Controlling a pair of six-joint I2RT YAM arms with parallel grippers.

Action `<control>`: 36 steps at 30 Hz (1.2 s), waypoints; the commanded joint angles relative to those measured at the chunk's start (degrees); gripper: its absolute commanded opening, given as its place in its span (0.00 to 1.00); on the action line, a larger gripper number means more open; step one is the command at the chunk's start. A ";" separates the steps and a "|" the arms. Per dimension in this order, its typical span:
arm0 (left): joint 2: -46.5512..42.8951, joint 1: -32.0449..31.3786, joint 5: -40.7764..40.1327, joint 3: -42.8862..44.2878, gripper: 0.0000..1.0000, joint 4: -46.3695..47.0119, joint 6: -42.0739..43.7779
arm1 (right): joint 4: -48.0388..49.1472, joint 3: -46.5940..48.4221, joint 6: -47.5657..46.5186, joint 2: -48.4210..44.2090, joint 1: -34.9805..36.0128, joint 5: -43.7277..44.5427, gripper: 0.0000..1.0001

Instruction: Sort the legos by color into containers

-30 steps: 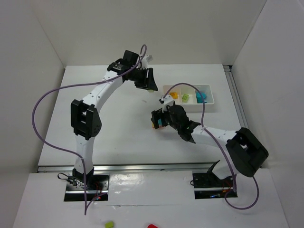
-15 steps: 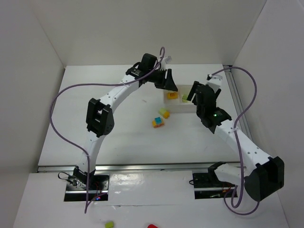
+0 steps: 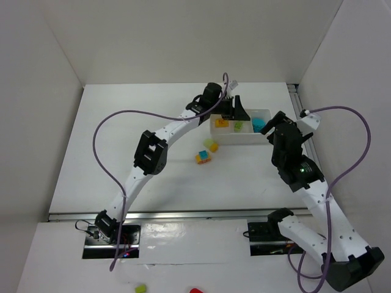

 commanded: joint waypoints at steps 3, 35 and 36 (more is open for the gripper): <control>3.05 0.18 -2.15 5.65 0.93 8.19 -4.45 | -3.46 -0.33 1.22 -2.44 -0.34 -0.51 0.85; -67.53 23.81 -23.95 -68.70 1.00 -17.03 13.47 | 5.77 12.06 -13.64 45.35 20.93 -25.04 0.96; -67.53 24.33 -23.95 -68.70 1.00 -17.64 14.08 | 5.77 12.58 -13.64 46.24 21.45 -24.34 0.94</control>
